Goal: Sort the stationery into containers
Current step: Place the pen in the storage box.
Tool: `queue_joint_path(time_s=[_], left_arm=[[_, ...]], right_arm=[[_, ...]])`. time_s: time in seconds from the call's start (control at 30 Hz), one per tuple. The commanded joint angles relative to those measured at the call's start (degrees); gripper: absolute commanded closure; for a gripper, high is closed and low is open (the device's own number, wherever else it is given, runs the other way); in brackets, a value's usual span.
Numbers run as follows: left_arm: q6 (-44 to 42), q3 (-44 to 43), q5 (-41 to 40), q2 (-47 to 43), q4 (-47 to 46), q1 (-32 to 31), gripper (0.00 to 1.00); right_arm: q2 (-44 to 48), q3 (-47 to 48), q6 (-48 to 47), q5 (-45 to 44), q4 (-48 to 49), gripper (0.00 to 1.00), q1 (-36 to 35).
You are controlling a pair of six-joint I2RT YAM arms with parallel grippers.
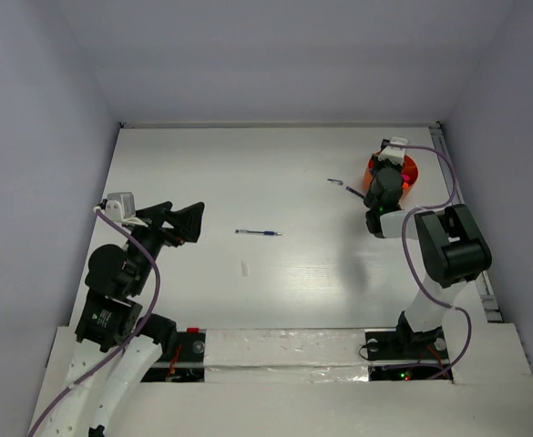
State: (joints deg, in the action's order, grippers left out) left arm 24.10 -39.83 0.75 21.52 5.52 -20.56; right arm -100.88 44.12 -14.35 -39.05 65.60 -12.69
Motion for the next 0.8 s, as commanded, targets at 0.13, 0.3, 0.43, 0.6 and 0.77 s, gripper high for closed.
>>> queue_joint_path(time_s=[0.13,0.3,0.43,0.6,0.77], left_arm=[[-0.54,-0.24,0.48,0.98,-2.09,-0.27,0.01],[-0.63,-0.33,0.30,0.98,-1.92,-0.27,0.01],[-0.63,-0.42,0.39,1.42,-1.92,-0.27,0.01],[-0.72,-0.42,0.13,1.16,-1.74,-0.27,0.01],[-0.63,-0.42,0.21,0.89,-1.83,-0.27,0.01]], right_arm=[[-2.48,2.03,-2.87,-1.38,10.51,1.00,0.38],[-5.11,1.32,-3.93,-2.43,13.93,1.00,0.91],[-6.52,0.62,-4.28,-2.88,15.61,1.00,0.91],[-7.75,-0.17,-3.58,-3.76,17.01,0.89,0.91],[-6.27,-1.14,-2.35,-3.58,15.61,0.76,0.91]])
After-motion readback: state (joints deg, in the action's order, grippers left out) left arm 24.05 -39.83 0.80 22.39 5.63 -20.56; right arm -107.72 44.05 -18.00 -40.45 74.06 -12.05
